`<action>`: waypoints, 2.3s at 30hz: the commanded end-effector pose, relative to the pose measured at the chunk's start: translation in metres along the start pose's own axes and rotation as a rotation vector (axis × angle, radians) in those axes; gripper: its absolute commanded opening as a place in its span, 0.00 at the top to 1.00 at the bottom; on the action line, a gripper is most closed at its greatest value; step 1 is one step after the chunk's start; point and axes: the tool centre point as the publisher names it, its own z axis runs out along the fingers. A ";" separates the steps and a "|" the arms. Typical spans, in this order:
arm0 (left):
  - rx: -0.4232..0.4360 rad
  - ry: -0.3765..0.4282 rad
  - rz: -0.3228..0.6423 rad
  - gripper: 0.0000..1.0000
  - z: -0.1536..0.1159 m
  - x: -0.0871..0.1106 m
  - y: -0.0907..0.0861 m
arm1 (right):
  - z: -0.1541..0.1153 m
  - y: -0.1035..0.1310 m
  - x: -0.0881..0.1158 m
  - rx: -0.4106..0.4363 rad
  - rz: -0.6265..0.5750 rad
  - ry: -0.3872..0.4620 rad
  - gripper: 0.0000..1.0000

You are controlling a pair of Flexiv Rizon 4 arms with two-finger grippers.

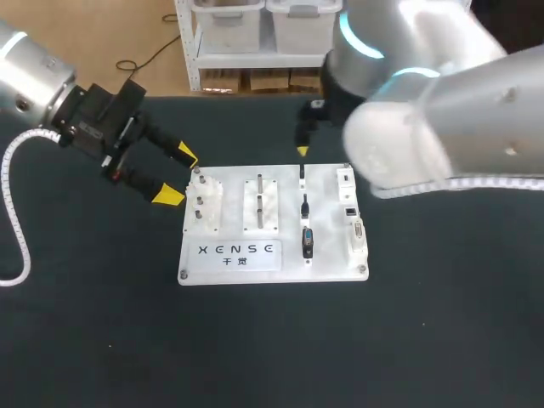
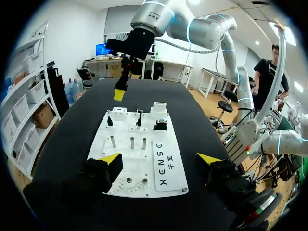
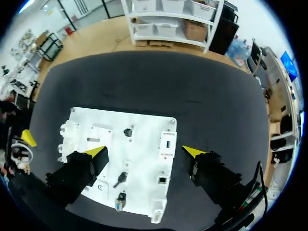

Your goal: Insert the USB connector, Ethernet cable, and multi-pin plug into their matching sockets one by one.

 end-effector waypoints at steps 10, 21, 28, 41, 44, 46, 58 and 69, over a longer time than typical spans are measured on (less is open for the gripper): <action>0.003 -0.001 0.003 0.00 0.000 0.001 0.001 | 0.026 0.022 -0.008 0.182 0.069 0.079 0.00; 0.003 -0.001 0.003 0.00 0.000 0.001 0.001 | 0.036 0.030 -0.004 0.128 0.081 0.135 0.00; 0.003 -0.001 0.003 0.00 0.000 0.001 0.001 | 0.038 0.028 0.001 0.107 0.104 0.125 0.00; 0.003 -0.001 0.003 0.00 0.000 0.001 0.001 | 0.037 0.027 0.001 0.098 0.122 0.110 0.00; 0.003 -0.001 0.003 0.00 0.000 0.001 0.001 | 0.037 0.027 0.001 0.098 0.122 0.110 0.00; 0.003 -0.001 0.003 0.00 0.000 0.001 0.001 | 0.037 0.027 0.001 0.098 0.122 0.110 0.00; 0.003 -0.001 0.003 0.00 0.000 0.001 0.001 | 0.047 0.029 -0.004 0.105 0.142 0.129 0.00; 0.003 -0.001 0.003 0.00 0.000 0.001 0.001 | 0.057 0.034 -0.008 0.108 0.150 0.153 0.00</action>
